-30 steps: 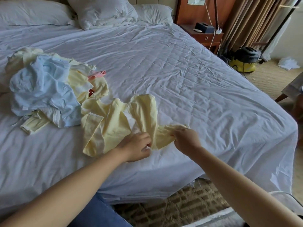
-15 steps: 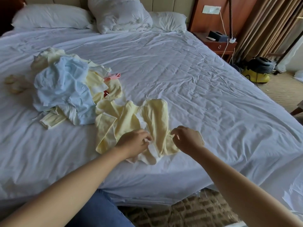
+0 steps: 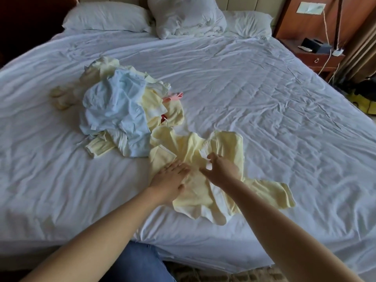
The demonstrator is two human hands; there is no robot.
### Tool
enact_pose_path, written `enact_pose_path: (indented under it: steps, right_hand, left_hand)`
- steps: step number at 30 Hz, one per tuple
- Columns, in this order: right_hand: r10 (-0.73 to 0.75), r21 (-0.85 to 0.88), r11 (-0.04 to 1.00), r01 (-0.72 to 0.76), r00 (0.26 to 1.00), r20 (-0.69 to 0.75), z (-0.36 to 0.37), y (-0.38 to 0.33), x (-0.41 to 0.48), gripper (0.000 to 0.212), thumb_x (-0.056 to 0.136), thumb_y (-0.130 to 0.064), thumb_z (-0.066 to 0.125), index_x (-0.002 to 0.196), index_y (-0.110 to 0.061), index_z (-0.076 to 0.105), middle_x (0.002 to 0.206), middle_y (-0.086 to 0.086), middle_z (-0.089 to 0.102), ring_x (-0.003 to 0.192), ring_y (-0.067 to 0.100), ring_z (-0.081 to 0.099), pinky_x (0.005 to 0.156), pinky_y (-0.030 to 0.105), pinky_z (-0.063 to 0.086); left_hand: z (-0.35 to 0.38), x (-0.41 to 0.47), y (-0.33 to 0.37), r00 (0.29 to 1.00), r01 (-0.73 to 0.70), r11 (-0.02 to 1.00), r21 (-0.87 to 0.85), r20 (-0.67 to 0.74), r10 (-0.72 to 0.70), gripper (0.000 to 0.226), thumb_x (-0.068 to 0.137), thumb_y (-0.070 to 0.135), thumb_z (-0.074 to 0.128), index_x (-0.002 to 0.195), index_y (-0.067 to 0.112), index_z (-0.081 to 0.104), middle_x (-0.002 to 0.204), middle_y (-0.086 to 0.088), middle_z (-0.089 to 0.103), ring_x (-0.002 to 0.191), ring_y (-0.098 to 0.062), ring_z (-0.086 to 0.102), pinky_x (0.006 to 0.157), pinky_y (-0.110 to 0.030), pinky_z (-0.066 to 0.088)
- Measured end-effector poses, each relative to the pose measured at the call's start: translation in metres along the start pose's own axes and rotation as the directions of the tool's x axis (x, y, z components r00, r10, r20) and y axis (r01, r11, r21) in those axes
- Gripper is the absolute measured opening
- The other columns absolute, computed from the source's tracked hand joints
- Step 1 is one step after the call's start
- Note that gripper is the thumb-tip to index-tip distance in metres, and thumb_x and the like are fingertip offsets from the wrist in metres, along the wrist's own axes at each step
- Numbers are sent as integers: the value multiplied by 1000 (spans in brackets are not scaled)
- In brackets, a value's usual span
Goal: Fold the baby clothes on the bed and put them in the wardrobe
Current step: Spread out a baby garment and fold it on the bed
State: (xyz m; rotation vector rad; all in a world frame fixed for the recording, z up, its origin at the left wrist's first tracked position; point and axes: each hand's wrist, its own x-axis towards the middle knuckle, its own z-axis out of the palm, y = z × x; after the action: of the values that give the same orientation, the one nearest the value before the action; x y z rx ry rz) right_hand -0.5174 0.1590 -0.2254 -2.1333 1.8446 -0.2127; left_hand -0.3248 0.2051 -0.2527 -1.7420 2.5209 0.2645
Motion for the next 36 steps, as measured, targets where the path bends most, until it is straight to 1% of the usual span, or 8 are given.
enact_pose_path:
  steps: [5,9,13,18,20,24,31,36]
  right_hand:
    - [13,-26,1000,-16,992,-125,10,-1,8,22,89,-31,55,108,-21,60,105,-5,63,94,20,61,63,30,46]
    - [117,145,985,-94,981,-155,5,-1,11,9,86,-21,50,86,-20,59,79,-3,62,77,24,62,56,28,41]
    - [16,303,951,58,972,-235,-11,1,-9,4,83,-23,62,87,-24,62,85,-10,65,77,11,59,66,27,47]
    - [-245,174,960,221,960,135,-18,-4,-41,5,80,-30,65,84,-27,68,83,-13,67,75,7,62,65,25,49]
    - [-264,146,960,238,943,204,-17,-4,-42,10,80,-33,63,82,-28,71,81,-12,69,74,6,63,66,28,53]
    - [-214,188,961,205,976,30,-26,1,-27,12,84,-32,62,92,-30,72,89,-13,69,80,5,60,68,23,48]
    - [-17,110,993,35,987,-162,-39,36,37,27,90,-23,53,113,-27,67,111,-4,66,106,19,59,73,27,41]
    - [39,98,995,-36,999,-26,-32,48,76,40,97,-21,44,136,-28,49,138,3,49,124,24,48,91,35,42]
  left_hand:
    - [6,8,-9,1000,-11,995,-99,18,12,60,97,31,48,153,26,26,163,7,14,151,-15,3,122,-32,3]
    - [-1,12,-11,999,-19,981,-194,38,27,52,99,31,47,150,25,35,161,4,22,150,-18,10,121,-32,7]
    - [-11,11,-9,998,52,896,-440,-10,-62,41,102,29,42,141,23,49,148,-4,44,141,-25,36,112,-35,32]
    - [-24,10,-6,955,228,685,-692,22,-296,46,105,39,29,150,29,31,149,1,46,133,-21,46,108,-37,38]
    - [-30,12,-4,946,232,697,-678,-11,-324,47,105,41,28,150,27,29,145,2,49,130,-20,49,105,-37,40]
    - [-37,20,0,932,225,766,-603,-96,-349,50,100,39,45,145,21,35,126,3,57,116,-21,56,95,-37,45]
    - [-43,60,4,934,117,953,-281,-295,-202,48,94,39,57,137,20,45,132,-2,44,121,-22,46,91,-35,42]
    - [-39,92,-3,943,129,977,-168,-285,-174,42,95,42,54,131,22,47,130,3,44,121,-19,44,93,-32,39]
